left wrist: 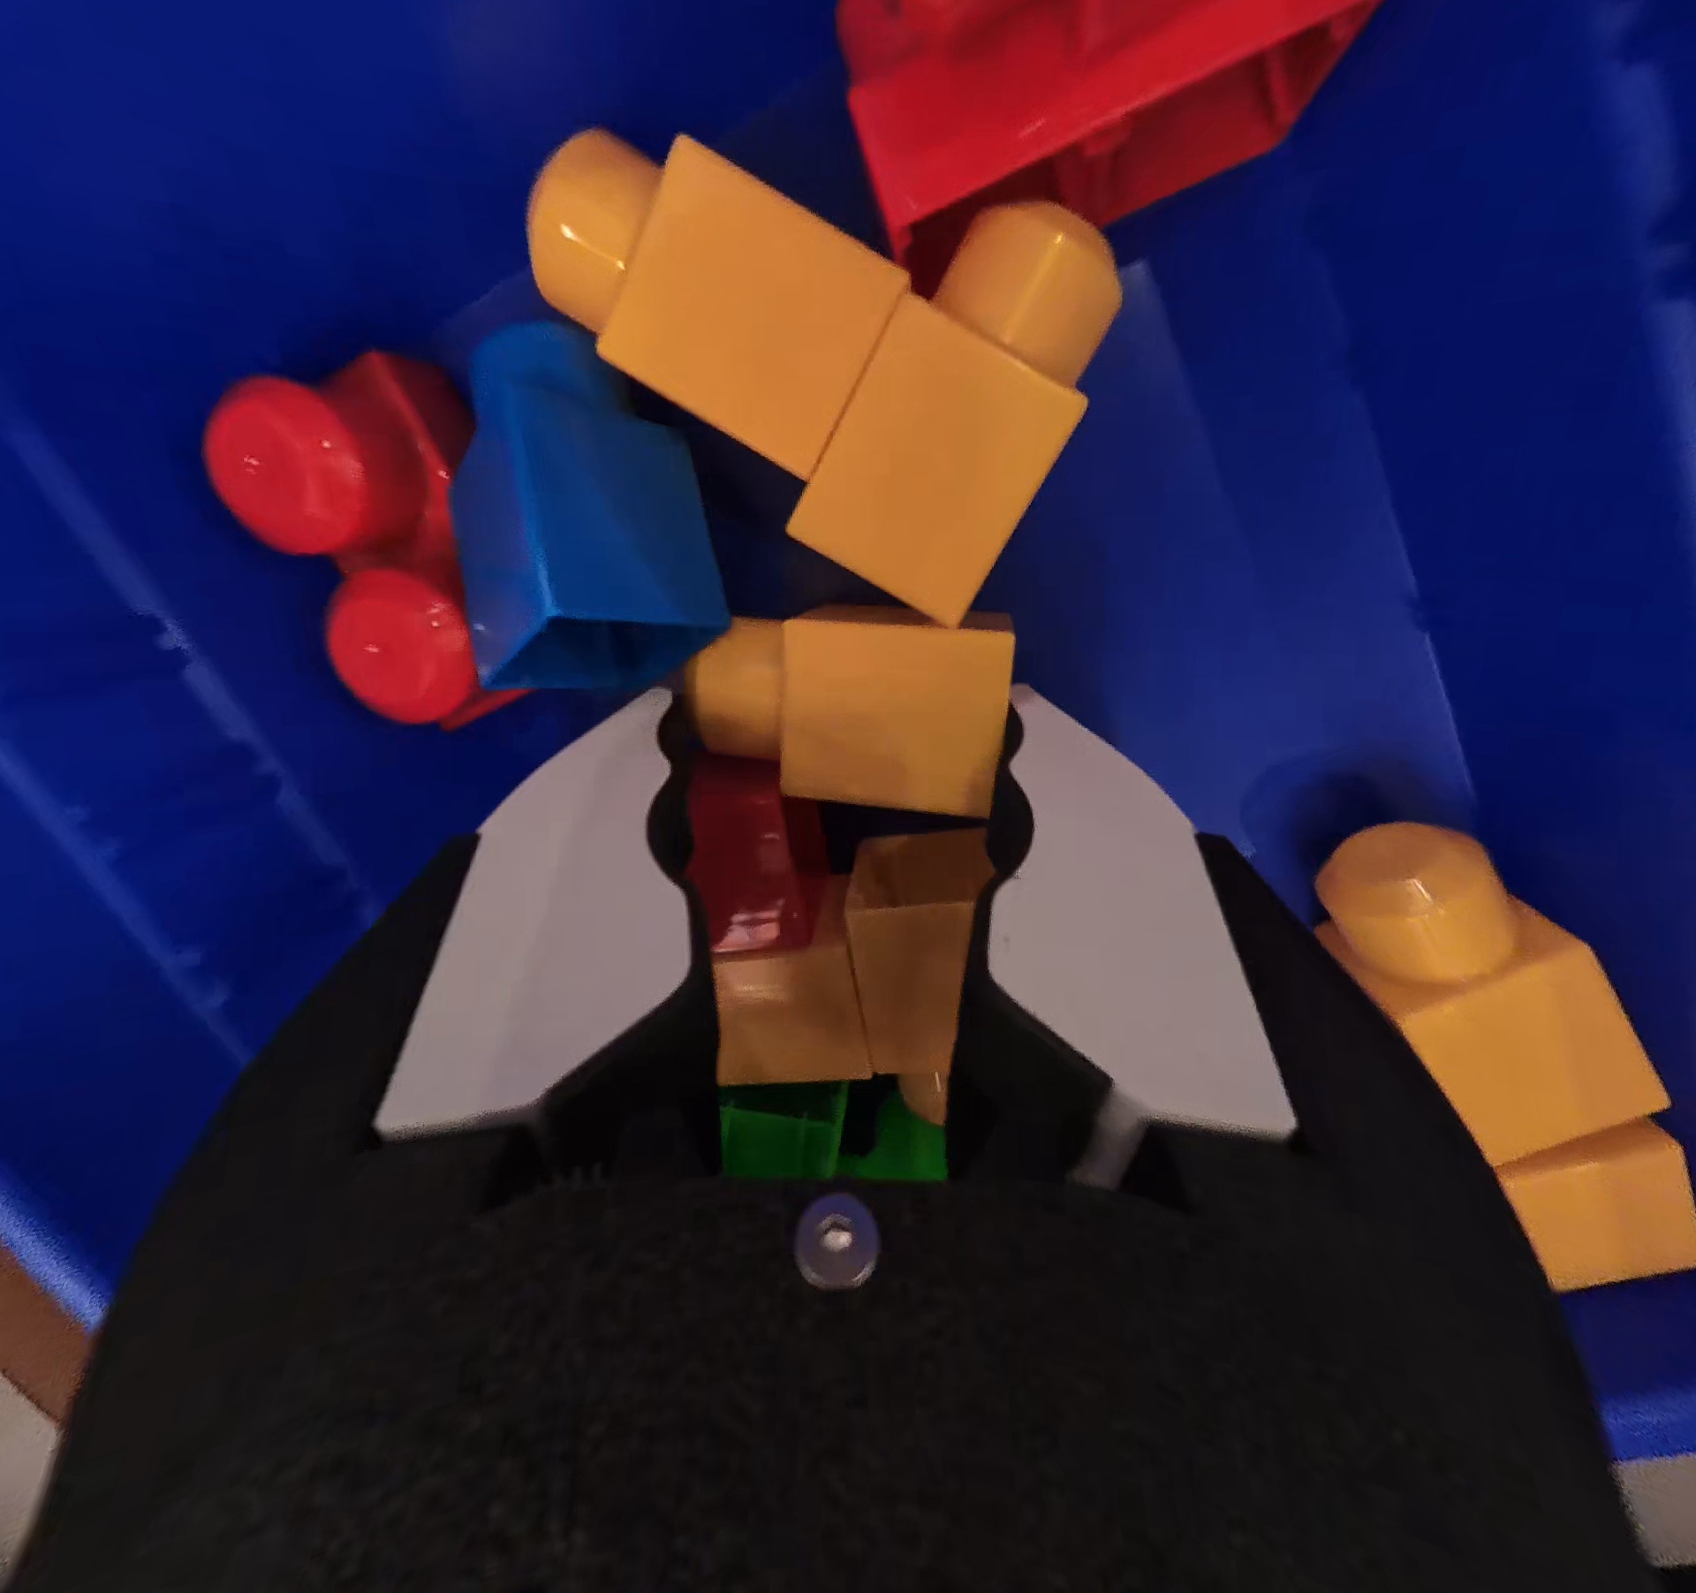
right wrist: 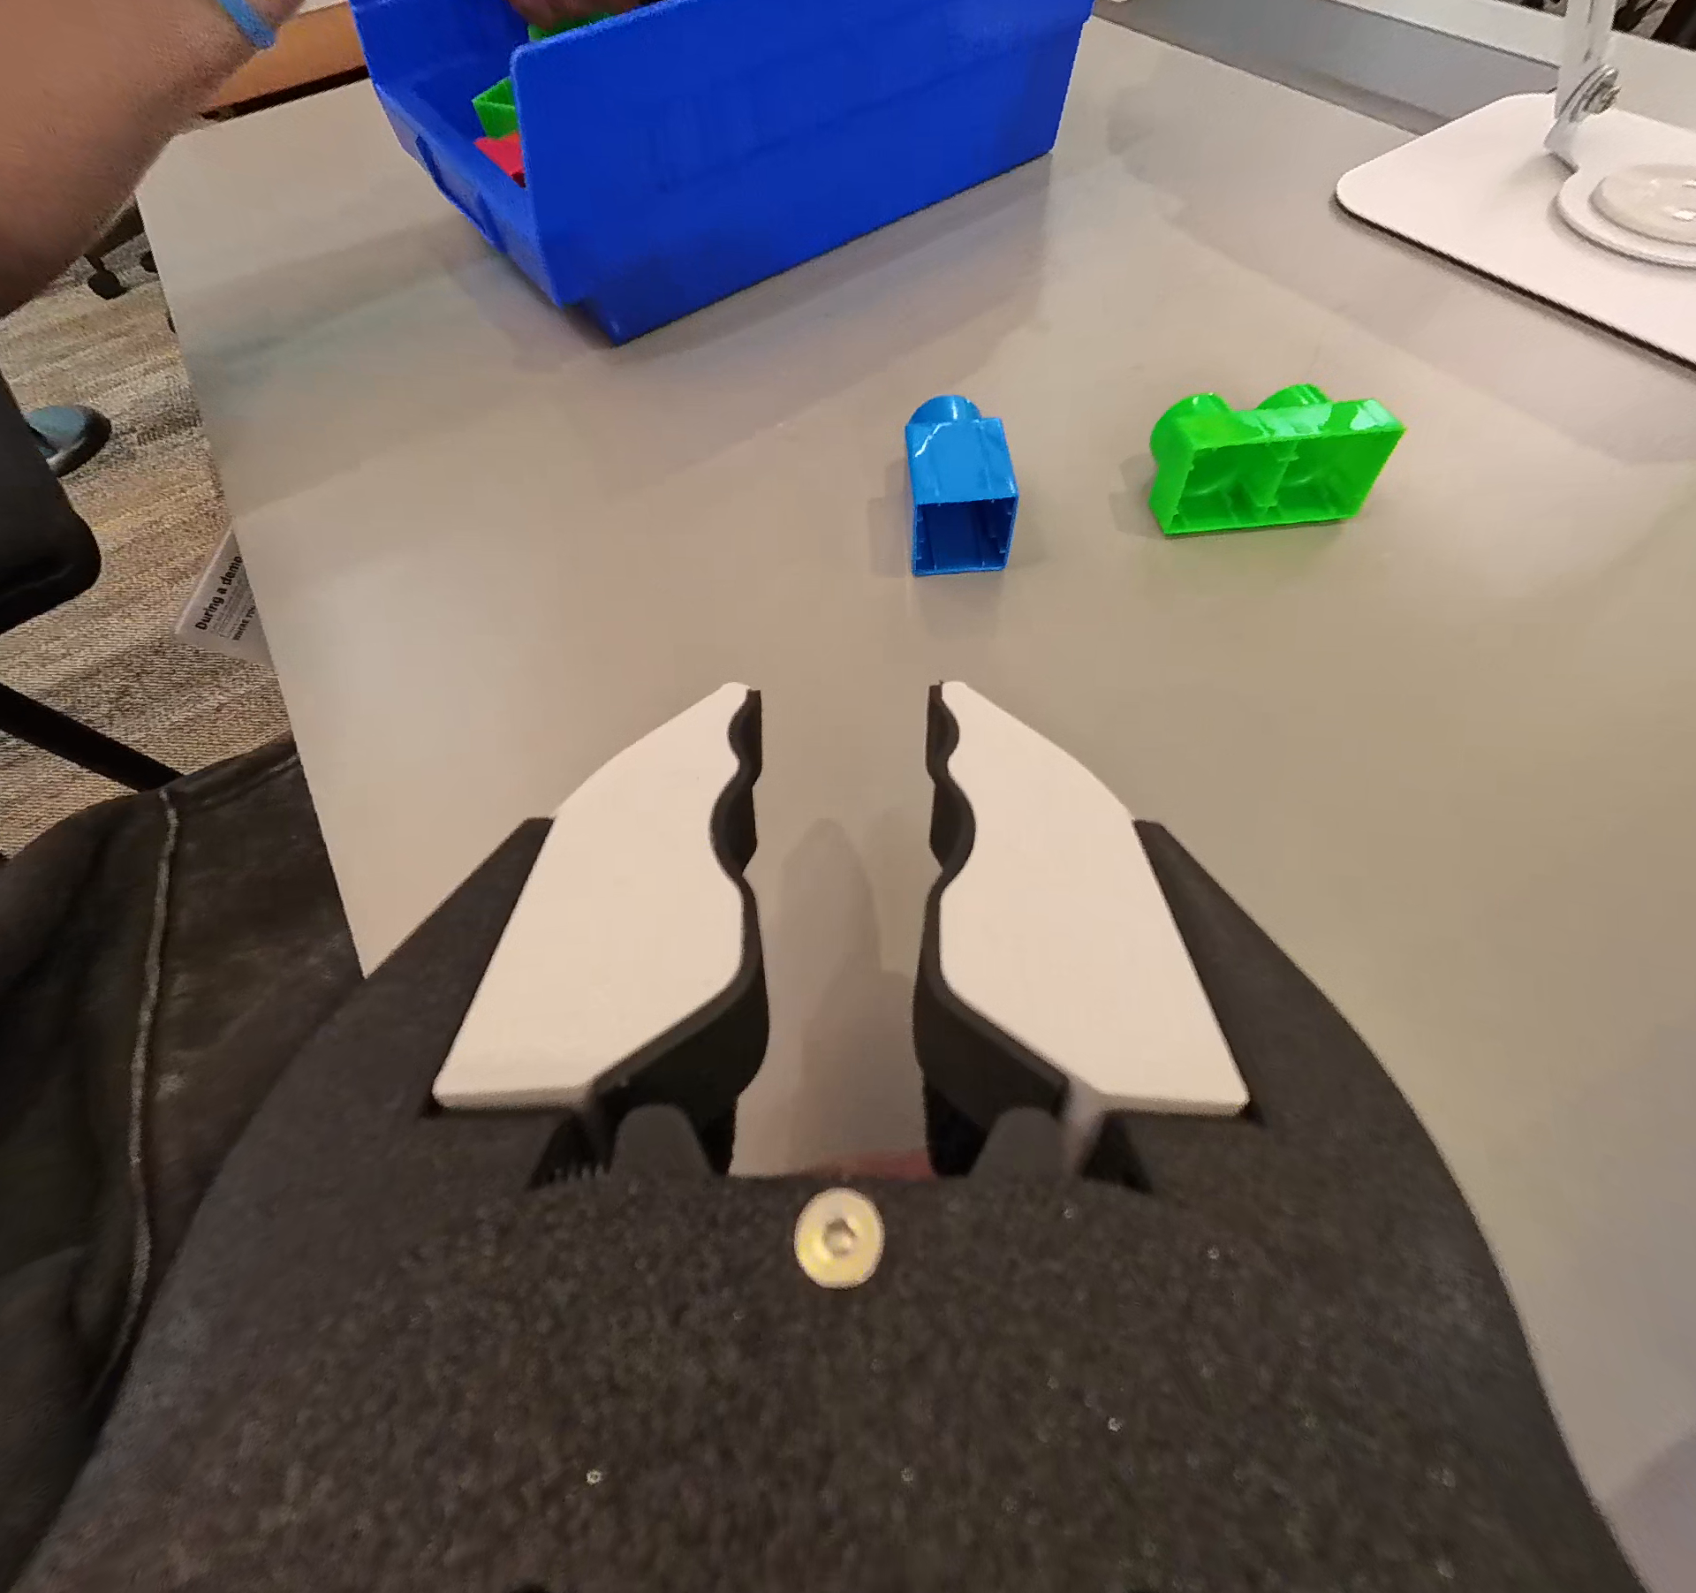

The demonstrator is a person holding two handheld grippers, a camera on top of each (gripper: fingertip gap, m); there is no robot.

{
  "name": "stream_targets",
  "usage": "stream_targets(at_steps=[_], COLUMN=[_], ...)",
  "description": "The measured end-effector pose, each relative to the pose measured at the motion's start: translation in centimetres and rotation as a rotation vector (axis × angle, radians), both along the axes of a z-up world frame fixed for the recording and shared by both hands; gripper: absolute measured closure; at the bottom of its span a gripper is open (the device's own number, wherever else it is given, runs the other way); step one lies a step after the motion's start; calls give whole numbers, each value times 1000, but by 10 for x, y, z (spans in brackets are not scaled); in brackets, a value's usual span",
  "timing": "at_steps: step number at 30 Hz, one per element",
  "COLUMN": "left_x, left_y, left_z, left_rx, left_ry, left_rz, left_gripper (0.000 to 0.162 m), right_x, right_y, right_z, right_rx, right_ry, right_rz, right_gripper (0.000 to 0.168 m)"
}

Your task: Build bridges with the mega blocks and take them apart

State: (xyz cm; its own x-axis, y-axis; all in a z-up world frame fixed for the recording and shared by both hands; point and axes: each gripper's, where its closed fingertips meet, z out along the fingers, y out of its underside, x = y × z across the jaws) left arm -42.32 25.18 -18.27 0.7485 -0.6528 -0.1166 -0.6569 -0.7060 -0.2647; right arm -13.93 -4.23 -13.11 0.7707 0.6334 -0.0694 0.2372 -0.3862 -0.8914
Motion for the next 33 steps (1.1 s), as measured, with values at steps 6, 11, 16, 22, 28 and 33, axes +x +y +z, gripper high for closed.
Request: stream_targets(at_steps=[6,11,16,22,28,33], left_x=[4,15,89,171,198,205], left_y=[-16,-79,-179,-248,-227,-215], left_z=[27,86,140,57,10,-3], left_rx=[28,167,319,191,66,63], left_ry=[-37,-124,-362,-227,-172,-119], left_rz=[-28,-100,-259,-420,-298,-254], left_gripper=[100,100,100,100,100,100], right_x=[2,3,6,11,13,12], right_y=[-1,-3,0,2,2,0], right_z=[5,8,6,6,8,9], right_rx=[20,28,23,12,13,20], right_ry=[-13,-11,-34,-19,-8,-9], right_rz=[-5,-9,-35,-60,-66,-60], right_gripper=[134,135,135,135,135,135])
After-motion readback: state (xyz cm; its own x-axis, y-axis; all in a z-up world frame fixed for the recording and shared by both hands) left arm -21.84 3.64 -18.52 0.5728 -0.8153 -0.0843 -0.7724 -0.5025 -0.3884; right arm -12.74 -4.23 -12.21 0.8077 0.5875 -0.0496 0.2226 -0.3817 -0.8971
